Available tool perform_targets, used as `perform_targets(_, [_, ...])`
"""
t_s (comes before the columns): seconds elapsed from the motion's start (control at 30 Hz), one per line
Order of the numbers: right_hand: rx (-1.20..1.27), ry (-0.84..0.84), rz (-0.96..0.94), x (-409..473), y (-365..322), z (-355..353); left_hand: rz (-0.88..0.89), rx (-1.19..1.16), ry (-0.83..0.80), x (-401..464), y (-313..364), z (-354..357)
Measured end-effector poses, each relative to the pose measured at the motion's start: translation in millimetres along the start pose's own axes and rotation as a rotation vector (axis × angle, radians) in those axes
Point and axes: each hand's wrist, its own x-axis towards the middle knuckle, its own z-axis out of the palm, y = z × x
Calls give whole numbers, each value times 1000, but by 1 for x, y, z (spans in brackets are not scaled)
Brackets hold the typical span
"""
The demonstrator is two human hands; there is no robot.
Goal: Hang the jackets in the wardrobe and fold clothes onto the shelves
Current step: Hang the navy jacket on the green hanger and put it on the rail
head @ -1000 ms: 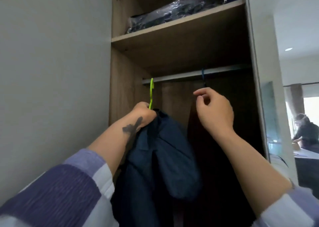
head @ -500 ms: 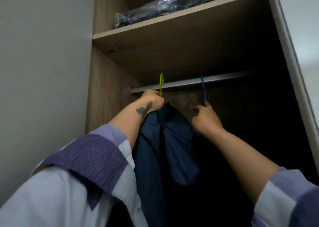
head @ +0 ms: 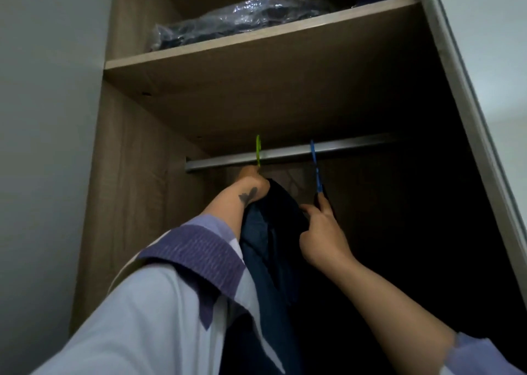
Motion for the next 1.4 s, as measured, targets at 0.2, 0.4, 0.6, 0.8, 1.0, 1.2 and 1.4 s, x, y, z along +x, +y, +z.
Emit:
perform_targets(0.2, [-5,-35,-8,-1,0,2,2,225,-97,5,-19,9])
perform_targets(0.4, [-62,-50,-5,-4,0,-1,79,504,-115,-29,-30,6])
perform_targets(0.6, [-76,-79,-14,-14,1,-12,254,553,97,-84,-48,0])
perform_targets(0.8, [-117,-74,-114,-62,10,-16,215,703,221,-167,-72,-2])
perform_targets(1.0, [-174,-80,-284,-136,34,-26,-24,915,159,-272,-65,0])
perform_targets(1.2, [-138,-161,-423,-225,48,-36,-272,1073,162,-390,-53,-8])
perform_targets(1.4, [55,-386,-524,-292,-4,-43,-466,1299,261,-500,-35,-61])
